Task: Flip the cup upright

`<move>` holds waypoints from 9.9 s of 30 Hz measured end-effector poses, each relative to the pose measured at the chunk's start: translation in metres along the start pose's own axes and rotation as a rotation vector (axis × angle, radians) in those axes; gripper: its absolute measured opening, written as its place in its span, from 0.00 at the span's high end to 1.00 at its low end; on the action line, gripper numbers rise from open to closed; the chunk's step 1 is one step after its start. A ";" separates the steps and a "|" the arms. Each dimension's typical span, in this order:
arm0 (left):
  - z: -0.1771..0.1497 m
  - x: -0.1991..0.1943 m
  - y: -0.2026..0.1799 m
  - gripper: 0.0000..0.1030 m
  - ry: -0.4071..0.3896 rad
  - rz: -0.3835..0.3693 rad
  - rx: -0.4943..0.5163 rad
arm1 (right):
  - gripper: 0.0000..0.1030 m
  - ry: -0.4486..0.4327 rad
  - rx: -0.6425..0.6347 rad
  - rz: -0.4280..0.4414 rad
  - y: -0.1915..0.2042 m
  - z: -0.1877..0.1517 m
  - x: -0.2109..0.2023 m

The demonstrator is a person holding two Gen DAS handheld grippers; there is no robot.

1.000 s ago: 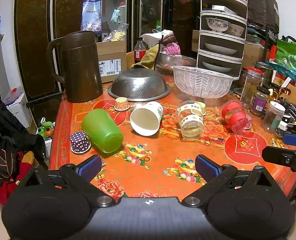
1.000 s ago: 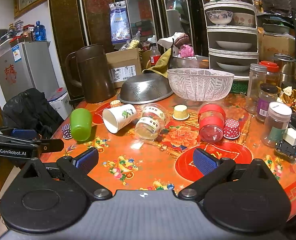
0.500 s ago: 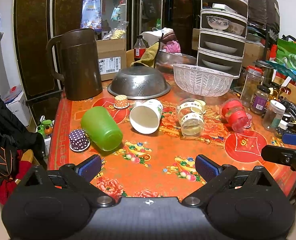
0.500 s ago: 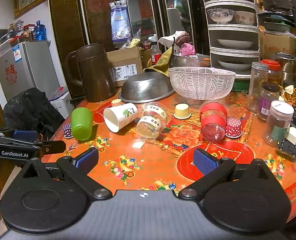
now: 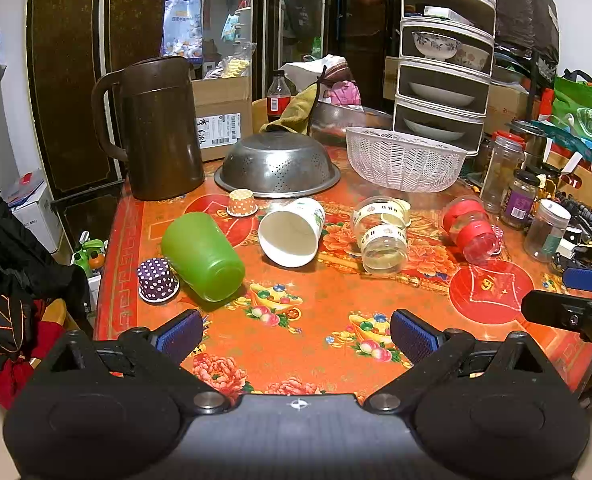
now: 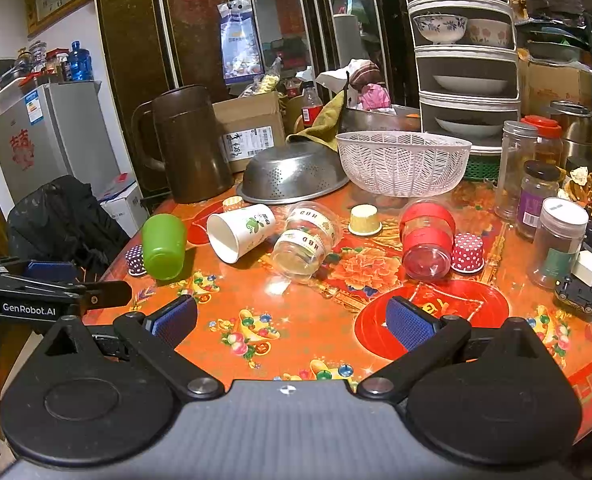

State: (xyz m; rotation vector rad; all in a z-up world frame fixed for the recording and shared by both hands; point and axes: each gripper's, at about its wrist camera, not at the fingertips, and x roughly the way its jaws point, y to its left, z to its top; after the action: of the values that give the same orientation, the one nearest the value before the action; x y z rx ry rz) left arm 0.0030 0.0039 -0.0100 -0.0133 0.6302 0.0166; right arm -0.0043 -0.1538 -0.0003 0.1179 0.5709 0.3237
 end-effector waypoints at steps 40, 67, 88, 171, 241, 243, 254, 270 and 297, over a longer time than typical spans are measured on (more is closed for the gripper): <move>-0.009 0.011 0.031 0.02 -0.032 -0.067 -0.062 | 0.03 0.267 0.101 -0.211 -0.099 0.091 0.120; -0.025 0.010 0.067 0.02 -0.012 -0.099 -0.133 | 0.40 0.484 -0.022 -0.406 -0.088 0.103 0.201; -0.039 -0.001 0.086 0.02 0.041 -0.181 -0.235 | 0.39 0.387 0.048 0.088 0.066 0.023 0.040; -0.041 -0.015 -0.030 0.29 -0.335 -0.097 0.073 | 0.01 0.084 0.276 0.305 -0.019 -0.068 -0.020; -0.099 -0.131 0.048 0.02 -0.078 -0.255 -0.010 | 0.01 -0.028 -0.050 0.127 0.082 -0.075 -0.098; -0.098 -0.128 0.045 0.02 -0.065 -0.258 -0.016 | 0.01 -0.017 -0.046 0.130 0.079 -0.076 -0.095; -0.096 -0.126 0.037 0.02 -0.043 -0.214 0.003 | 0.01 -0.033 -0.023 0.149 0.073 -0.075 -0.101; -0.095 -0.122 0.035 0.02 -0.018 -0.183 -0.002 | 0.01 -0.030 -0.031 0.148 0.072 -0.075 -0.102; -0.096 -0.118 0.038 0.02 0.000 -0.162 -0.020 | 0.01 -0.017 -0.041 0.156 0.074 -0.075 -0.100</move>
State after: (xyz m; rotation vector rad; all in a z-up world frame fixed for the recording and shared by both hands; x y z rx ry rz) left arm -0.1495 0.0386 -0.0183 -0.0833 0.6277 -0.1342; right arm -0.1440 -0.1152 0.0030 0.1261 0.5396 0.4851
